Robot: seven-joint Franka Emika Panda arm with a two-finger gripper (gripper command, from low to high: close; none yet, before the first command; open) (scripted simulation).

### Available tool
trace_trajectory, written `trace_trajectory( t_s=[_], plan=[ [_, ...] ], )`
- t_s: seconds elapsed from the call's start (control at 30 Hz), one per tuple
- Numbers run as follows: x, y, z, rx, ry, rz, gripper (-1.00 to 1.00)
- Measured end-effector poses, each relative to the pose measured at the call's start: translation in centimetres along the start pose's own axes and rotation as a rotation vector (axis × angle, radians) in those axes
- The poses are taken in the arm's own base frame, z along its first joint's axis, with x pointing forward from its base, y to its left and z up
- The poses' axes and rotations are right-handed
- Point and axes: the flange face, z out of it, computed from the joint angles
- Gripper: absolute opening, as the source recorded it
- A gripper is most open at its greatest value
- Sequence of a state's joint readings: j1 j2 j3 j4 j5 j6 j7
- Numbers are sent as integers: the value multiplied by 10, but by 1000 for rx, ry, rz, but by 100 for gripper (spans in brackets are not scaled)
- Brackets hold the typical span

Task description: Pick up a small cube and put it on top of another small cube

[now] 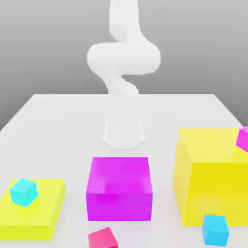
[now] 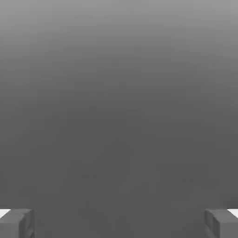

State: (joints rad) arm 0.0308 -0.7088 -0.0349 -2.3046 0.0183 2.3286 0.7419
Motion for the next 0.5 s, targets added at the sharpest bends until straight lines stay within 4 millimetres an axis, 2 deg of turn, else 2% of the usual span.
trace_trajectory(
  t_s=[0.23, 0.5],
  plan=[
    [1, 19, 132, -76, -186, -91, 0],
    [-30, 63, 270, -178, -366, -195, 0]
  ],
)
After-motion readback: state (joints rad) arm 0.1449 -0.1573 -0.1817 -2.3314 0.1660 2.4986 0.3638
